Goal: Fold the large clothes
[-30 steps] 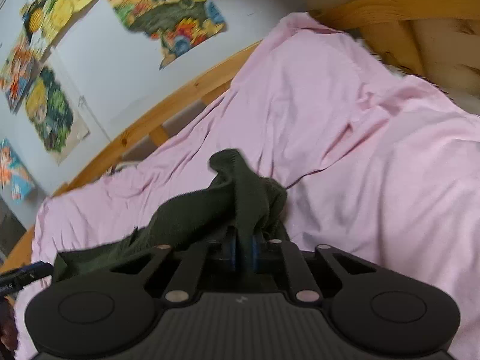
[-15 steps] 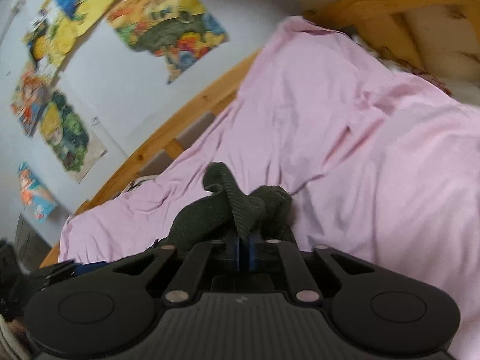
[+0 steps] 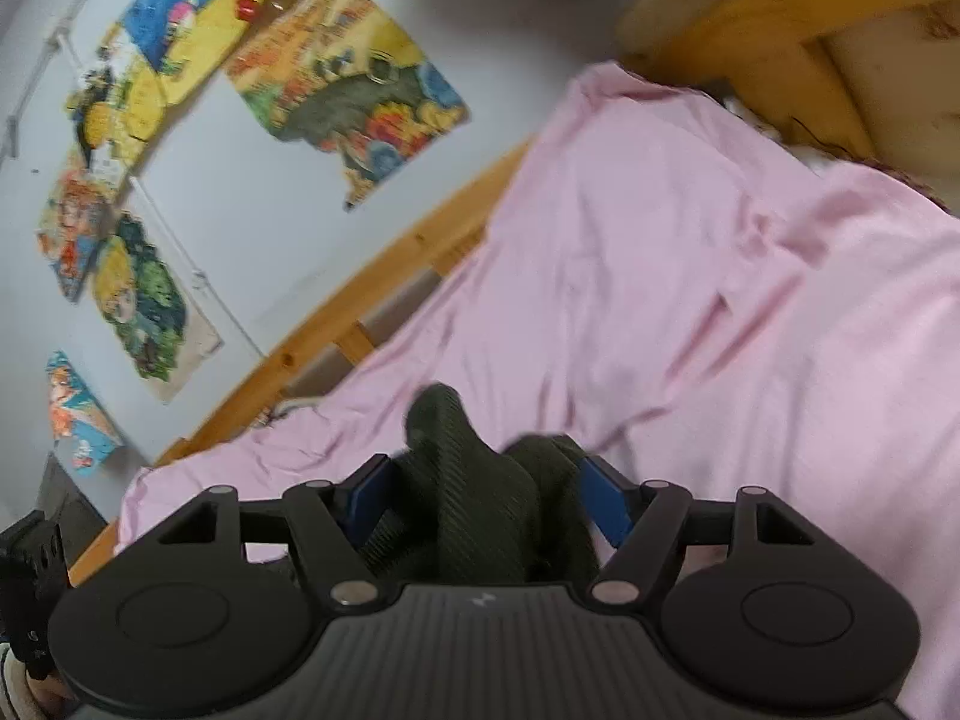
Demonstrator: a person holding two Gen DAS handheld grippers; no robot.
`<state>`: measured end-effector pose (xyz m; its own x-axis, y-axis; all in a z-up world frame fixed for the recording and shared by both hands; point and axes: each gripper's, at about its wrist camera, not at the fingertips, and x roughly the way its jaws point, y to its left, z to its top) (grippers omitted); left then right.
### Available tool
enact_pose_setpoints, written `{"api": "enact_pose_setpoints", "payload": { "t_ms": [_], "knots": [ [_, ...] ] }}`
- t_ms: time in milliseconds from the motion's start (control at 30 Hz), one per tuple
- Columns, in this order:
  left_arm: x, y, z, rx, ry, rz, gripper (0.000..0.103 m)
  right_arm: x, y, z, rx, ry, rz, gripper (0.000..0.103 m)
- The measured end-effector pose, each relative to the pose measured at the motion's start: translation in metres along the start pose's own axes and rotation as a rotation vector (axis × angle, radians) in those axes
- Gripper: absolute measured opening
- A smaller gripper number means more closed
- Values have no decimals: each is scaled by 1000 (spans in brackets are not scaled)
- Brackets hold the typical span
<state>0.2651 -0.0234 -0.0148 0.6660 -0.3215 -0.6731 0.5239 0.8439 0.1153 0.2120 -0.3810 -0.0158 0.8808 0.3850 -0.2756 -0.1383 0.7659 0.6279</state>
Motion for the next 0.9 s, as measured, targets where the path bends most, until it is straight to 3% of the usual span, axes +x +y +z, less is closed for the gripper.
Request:
{"api": "enact_pose_setpoints", "payload": {
  "t_ms": [67, 133, 167, 233, 267, 300, 400, 500, 567, 600, 667, 700, 733, 800, 900],
  "knots": [
    [-5, 0, 0, -8, -9, 24, 12, -2, 4, 1, -8, -10, 14, 87],
    [-11, 4, -4, -30, -5, 38, 12, -5, 6, 1, -27, -27, -9, 86],
    [-13, 5, -7, -42, -4, 43, 12, -4, 6, 1, -47, -26, -35, 79],
    [-14, 7, -11, -59, -9, 49, 12, 3, 7, 0, -113, -3, -114, 44],
    [-14, 8, -12, -70, -15, 48, 12, 7, 7, -1, -138, 7, -130, 21],
    [-13, 10, -12, -85, -18, 45, 13, 10, 6, -2, -148, 17, -121, 13],
    [-9, 16, -12, -154, -27, 35, 13, 14, 13, -6, -201, 1, -159, 7],
    [-8, 16, -13, -166, -37, 37, 15, 20, 7, -9, -170, 27, -201, 7],
    [-11, 18, -15, -180, -47, 31, 20, 25, 2, -11, -181, 58, -221, 12],
    [-15, 22, -16, -213, -57, 6, 26, 27, 3, -12, -202, 68, -241, 28],
    [-26, 34, -21, -312, -89, -62, 42, 24, 5, -15, -249, 43, -290, 49],
    [-33, 38, -23, -350, -108, -76, 55, 22, 6, -16, -259, 28, -297, 51],
    [-40, 42, -26, -378, -126, -63, 66, 20, 7, -14, -249, 16, -288, 52],
    [-51, 45, -31, -399, -143, 13, 80, 14, 10, -13, -243, -21, -293, 71],
    [-70, 58, -45, -419, -172, 140, 84, 5, 28, -14, -353, -99, -286, 88]
  ]
}}
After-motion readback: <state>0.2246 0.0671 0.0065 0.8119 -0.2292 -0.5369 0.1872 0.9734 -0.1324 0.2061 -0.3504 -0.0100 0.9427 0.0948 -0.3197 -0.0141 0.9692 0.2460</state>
